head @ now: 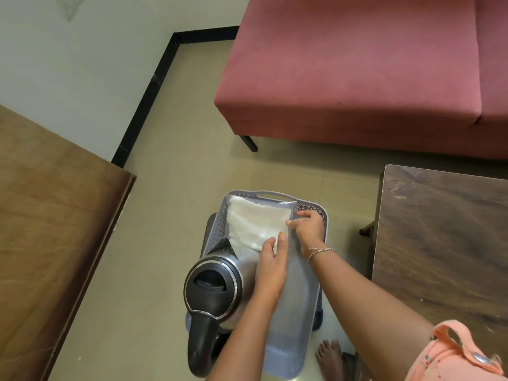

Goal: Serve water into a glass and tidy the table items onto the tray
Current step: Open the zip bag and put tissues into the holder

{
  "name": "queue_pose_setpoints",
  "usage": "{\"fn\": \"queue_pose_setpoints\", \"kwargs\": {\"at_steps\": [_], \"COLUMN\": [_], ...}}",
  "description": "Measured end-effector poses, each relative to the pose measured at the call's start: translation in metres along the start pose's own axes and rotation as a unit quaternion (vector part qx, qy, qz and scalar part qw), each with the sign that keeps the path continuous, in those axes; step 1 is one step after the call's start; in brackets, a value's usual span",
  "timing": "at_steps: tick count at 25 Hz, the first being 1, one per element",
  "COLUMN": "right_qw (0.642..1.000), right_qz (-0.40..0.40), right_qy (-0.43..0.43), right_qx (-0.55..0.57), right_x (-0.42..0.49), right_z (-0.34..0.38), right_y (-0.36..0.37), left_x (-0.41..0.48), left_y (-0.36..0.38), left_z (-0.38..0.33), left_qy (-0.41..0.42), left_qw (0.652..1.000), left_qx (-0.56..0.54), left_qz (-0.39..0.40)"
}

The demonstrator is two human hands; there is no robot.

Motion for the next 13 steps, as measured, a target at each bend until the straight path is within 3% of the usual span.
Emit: {"fn": "queue_pose_setpoints", "kwargs": {"at_steps": [5,9,13], "right_qw": [0.987,0.962,0.897], "right_qz": [0.043,0.090,0.119], "right_qy": [-0.149,-0.256,-0.408], "right_qx": [0.043,0.017,-0.123], "right_x": [-0.048,-0.098,-0.150], "right_z": [0.023,0.037,0.044], "right_y": [0.000,-0.005,-0.029], "left_x": [0.001,-0.012,-0.046], "left_y": [0.004,0.005,-0.002], "left_z": [-0.019,-0.048,-0.077], "left_qy": [0.018,0.055,0.050], "left_qw": [0.999,0.983,0.962], "left_qx": [-0.013,-0.131,-0.235], "left_qz": [-0.035,-0.117,-0.133]}}
Point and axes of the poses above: each hand's wrist, its own x-axis towards the middle knuckle, its own y-axis out of the palm, z = x × y, the point moved 1 cm from there along x, towards the middle knuckle, and after that the axes turned 8 degrees about z, right-handed, at the moved point
